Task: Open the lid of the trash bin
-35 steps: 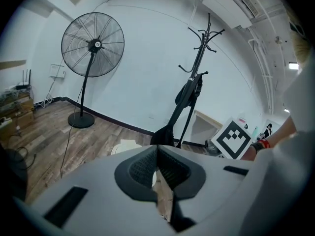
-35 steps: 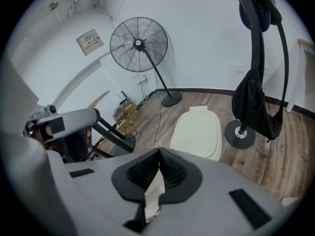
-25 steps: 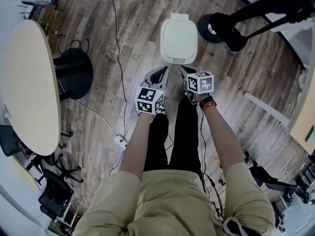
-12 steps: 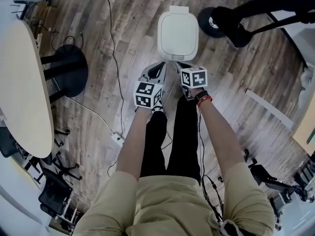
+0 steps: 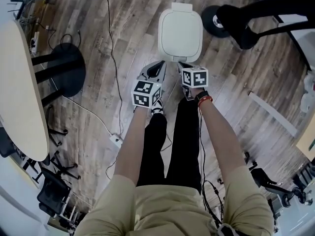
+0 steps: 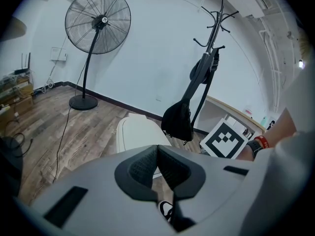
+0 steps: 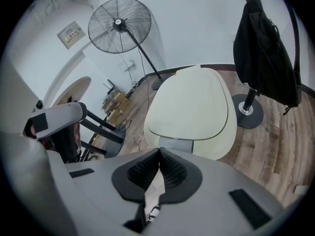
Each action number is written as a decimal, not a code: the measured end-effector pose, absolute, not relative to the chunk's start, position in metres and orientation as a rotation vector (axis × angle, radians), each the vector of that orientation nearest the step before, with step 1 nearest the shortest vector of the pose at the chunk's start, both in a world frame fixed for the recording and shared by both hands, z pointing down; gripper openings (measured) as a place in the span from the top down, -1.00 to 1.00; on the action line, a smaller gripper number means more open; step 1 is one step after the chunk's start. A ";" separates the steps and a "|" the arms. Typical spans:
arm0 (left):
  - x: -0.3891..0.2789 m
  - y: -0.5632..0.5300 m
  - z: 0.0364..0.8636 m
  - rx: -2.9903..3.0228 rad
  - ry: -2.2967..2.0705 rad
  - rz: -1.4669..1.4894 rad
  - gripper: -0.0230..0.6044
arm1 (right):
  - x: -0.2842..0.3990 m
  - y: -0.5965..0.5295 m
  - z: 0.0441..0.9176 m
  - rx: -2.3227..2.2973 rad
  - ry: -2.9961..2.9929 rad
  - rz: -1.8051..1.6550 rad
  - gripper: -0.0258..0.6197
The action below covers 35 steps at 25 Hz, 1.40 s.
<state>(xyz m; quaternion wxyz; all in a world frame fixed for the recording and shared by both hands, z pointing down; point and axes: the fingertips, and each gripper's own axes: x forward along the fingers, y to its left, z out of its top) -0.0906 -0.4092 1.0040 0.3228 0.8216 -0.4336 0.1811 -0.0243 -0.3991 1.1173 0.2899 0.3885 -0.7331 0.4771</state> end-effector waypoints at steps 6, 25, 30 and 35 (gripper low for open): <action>-0.086 -0.405 1.021 2.155 -1.127 0.481 0.85 | -0.021 -0.405 1.133 1.046 -1.955 1.291 0.87; -0.082 -0.402 1.032 2.131 -1.134 0.464 0.85 | -0.017 -0.408 1.143 0.966 -1.940 1.301 0.87; -0.084 -0.402 1.035 2.129 -1.131 0.476 0.85 | -0.017 -0.407 1.145 0.935 -1.962 1.324 0.87; -0.088 -0.397 1.037 2.119 -1.137 0.475 0.85 | -0.018 -0.406 1.145 0.944 -1.990 1.278 0.88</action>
